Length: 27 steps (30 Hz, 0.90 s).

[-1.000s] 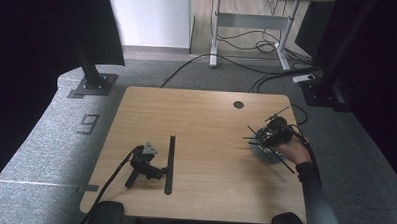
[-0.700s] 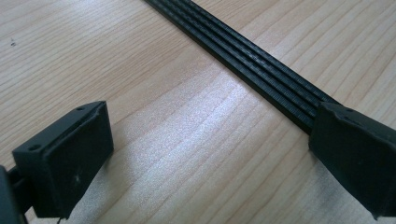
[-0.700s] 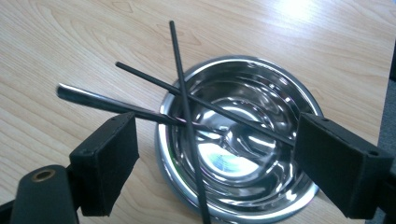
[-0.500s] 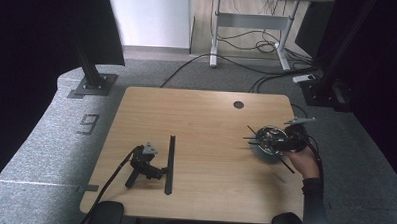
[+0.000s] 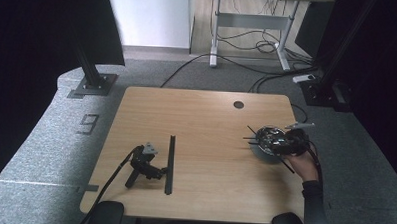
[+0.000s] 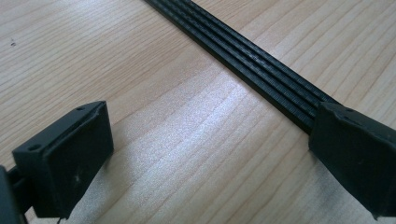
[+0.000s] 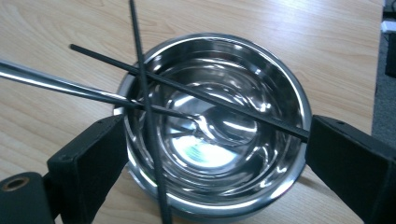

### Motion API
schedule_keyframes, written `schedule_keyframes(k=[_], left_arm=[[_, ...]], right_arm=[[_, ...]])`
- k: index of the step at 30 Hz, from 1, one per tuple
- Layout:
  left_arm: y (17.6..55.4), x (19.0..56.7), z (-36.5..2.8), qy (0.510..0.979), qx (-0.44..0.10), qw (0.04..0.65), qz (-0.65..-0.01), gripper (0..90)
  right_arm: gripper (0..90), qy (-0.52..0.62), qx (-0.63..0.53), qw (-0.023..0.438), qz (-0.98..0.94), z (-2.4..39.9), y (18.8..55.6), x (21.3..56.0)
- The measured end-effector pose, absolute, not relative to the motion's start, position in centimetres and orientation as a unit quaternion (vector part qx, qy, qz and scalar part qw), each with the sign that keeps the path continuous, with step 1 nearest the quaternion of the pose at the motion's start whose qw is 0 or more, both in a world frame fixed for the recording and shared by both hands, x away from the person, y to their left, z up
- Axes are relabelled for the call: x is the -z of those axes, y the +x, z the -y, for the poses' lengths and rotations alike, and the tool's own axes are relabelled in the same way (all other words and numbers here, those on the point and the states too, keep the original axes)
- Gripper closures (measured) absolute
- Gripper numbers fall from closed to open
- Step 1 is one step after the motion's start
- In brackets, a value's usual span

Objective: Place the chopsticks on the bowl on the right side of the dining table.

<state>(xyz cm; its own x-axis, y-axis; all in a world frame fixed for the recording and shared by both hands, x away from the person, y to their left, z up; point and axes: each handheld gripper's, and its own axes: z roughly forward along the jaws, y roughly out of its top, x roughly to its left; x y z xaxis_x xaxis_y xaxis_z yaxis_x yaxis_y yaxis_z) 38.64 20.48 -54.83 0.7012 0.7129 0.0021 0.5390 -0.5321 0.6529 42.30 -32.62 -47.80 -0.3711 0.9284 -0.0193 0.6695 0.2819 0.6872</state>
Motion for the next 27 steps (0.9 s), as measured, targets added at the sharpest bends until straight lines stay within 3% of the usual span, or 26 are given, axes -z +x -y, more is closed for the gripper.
schedule_keyframes(k=[27], left_arm=[[38.6, 54.8, -20.5, 0.865, -0.135, 0.321, -0.362, 0.0]], right_arm=[[7.9, 0.543, -0.274, 0.190, -0.771, 34.4, 42.8, 49.6]])
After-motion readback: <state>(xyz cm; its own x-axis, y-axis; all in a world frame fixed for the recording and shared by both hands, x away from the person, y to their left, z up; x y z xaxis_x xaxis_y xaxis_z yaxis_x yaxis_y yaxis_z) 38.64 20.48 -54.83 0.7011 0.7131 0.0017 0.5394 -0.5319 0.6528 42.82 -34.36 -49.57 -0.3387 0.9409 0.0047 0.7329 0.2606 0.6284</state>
